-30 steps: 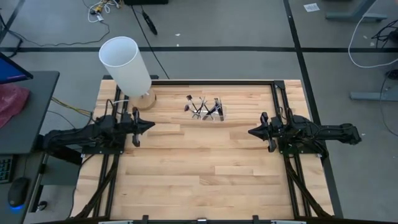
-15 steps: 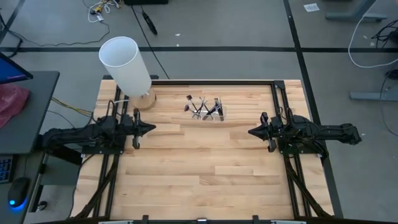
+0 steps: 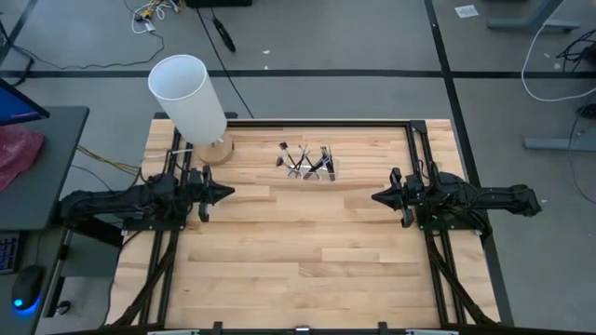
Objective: Put items in baskets/containers
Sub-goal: Return to Home Position
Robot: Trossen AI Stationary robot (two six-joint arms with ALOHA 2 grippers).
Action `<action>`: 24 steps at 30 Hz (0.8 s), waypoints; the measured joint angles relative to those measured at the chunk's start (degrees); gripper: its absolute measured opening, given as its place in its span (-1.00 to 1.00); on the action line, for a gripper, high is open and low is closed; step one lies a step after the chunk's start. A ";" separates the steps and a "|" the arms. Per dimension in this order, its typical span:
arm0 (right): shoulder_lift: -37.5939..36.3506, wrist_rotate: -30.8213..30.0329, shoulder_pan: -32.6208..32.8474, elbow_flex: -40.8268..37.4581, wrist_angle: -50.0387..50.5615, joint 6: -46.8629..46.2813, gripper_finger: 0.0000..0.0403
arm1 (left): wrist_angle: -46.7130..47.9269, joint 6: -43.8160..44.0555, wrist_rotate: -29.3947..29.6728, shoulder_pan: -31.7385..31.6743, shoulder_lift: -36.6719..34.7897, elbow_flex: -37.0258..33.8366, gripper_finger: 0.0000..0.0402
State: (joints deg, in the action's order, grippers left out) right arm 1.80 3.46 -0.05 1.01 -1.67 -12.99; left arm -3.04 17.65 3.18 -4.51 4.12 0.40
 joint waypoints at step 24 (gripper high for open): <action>0.00 0.00 0.00 -0.02 0.00 0.00 -0.97 | -0.40 -0.20 0.39 3.15 -0.02 0.00 -0.99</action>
State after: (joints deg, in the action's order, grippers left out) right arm 1.80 3.46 -0.05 0.99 -1.67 -12.99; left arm -3.44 17.45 3.57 -1.37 4.10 0.40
